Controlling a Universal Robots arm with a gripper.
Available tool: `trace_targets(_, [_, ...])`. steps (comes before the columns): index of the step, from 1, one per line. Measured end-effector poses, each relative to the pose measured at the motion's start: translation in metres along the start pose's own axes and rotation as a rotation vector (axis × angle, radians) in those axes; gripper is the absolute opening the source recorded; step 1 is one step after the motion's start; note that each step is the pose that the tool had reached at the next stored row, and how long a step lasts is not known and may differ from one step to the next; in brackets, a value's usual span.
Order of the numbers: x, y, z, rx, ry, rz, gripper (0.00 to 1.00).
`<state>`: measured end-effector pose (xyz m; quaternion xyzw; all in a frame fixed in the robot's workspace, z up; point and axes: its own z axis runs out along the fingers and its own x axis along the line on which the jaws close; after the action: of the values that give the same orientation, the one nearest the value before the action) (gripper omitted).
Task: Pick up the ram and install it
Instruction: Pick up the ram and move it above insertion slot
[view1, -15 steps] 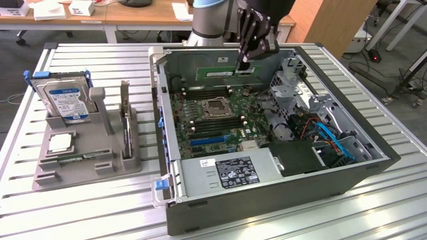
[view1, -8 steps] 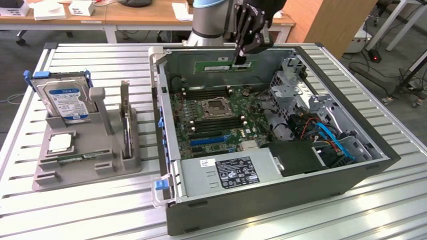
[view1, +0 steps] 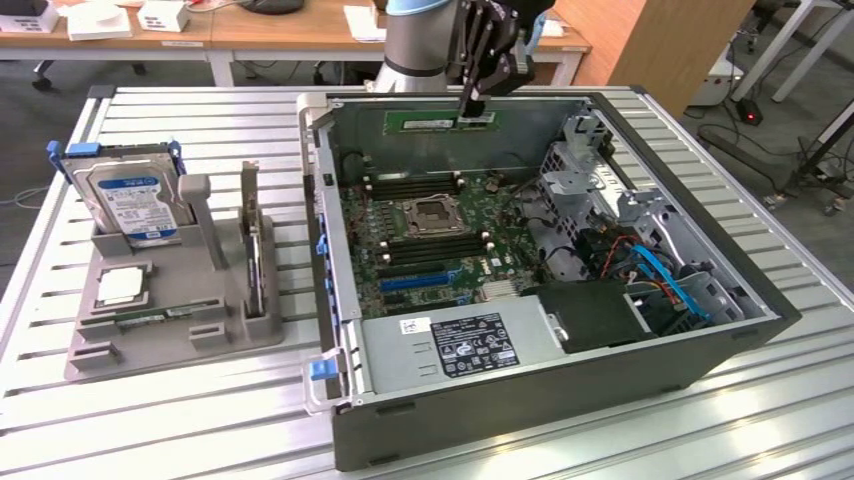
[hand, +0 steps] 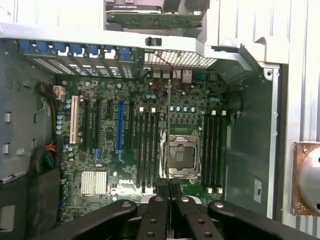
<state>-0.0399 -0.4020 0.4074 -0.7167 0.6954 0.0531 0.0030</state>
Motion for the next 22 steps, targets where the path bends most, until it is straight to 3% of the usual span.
trace_targets(5, [0.0,-0.0001,0.0013,0.0001,-0.0003,0.0,0.11])
trace_targets(17, [0.001,-0.001,0.0189,0.0019,-0.0003,0.0,0.11])
trace_targets(22, [0.001,-0.001,0.0192,0.002,-0.0003,0.0,0.11])
